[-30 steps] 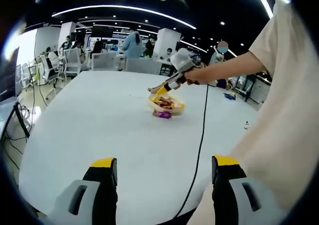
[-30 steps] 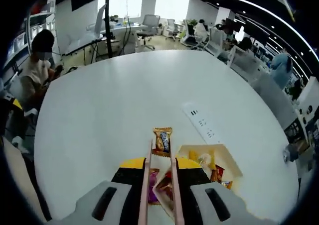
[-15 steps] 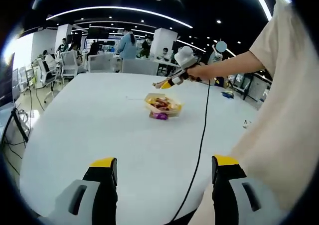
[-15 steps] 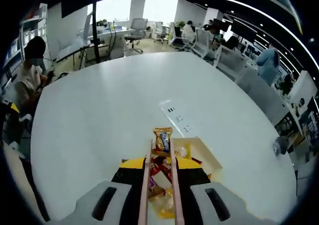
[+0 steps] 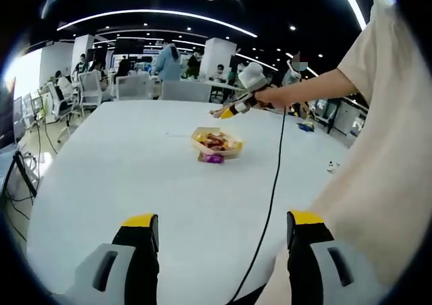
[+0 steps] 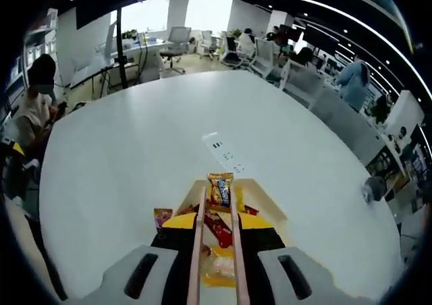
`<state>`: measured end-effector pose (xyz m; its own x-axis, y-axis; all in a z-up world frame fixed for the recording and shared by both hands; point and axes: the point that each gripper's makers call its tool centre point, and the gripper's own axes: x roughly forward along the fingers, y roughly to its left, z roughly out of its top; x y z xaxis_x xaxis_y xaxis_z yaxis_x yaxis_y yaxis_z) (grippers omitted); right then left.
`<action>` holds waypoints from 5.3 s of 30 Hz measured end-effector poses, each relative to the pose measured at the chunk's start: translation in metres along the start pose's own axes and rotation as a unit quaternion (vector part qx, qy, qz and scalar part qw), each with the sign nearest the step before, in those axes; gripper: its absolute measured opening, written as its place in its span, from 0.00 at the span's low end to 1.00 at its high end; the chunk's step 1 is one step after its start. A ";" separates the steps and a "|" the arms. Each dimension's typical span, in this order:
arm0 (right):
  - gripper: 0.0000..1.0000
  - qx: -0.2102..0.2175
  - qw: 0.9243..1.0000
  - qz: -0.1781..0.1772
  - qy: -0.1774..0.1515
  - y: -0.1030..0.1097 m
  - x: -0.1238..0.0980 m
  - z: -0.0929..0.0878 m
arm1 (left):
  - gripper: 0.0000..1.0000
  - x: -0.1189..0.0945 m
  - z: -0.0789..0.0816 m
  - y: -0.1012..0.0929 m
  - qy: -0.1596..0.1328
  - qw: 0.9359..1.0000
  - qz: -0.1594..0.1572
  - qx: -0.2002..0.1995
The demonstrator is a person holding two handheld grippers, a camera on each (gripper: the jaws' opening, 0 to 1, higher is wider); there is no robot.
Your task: Place the target food into the container with the food tongs after gripping and lifting it, then release it inside without dropping or visibly crushing the food.
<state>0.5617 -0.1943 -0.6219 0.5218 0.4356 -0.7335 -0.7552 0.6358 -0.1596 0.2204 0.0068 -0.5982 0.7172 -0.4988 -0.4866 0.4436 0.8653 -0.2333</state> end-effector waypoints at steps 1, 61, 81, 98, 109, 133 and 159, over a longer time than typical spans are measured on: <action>0.21 0.001 1.000 -0.001 0.000 -0.001 -0.001 -0.001 | 0.78 0.000 0.000 0.000 0.000 1.000 0.000 0.000; 0.26 0.029 0.999 -0.012 -0.010 -0.007 -0.011 -0.021 | 0.78 0.001 -0.001 -0.012 0.003 1.000 -0.003 0.006; 0.27 0.004 1.000 0.004 -0.007 0.014 -0.012 -0.029 | 0.78 0.003 0.002 -0.013 0.003 1.000 -0.009 0.011; 0.27 0.017 0.999 0.029 0.009 0.048 -0.009 -0.058 | 0.78 0.003 -0.004 -0.018 0.008 1.000 -0.012 0.009; 0.27 0.009 0.998 0.056 0.024 0.082 0.000 -0.071 | 0.78 0.004 -0.006 -0.020 0.012 1.000 -0.015 0.009; 0.27 -0.033 0.994 0.093 0.053 0.113 0.022 -0.078 | 0.78 0.003 -0.012 -0.015 0.019 1.000 -0.004 -0.003; 0.26 -0.028 0.993 0.093 0.071 0.106 0.034 -0.089 | 0.78 0.010 -0.009 -0.011 0.025 1.000 -0.004 -0.006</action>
<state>0.4641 -0.1690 -0.7220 0.3125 0.4447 -0.8394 -0.8563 0.5144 -0.0463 0.2176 -0.0075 -0.6083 0.6851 -0.5036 -0.5263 0.4432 0.8616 -0.2474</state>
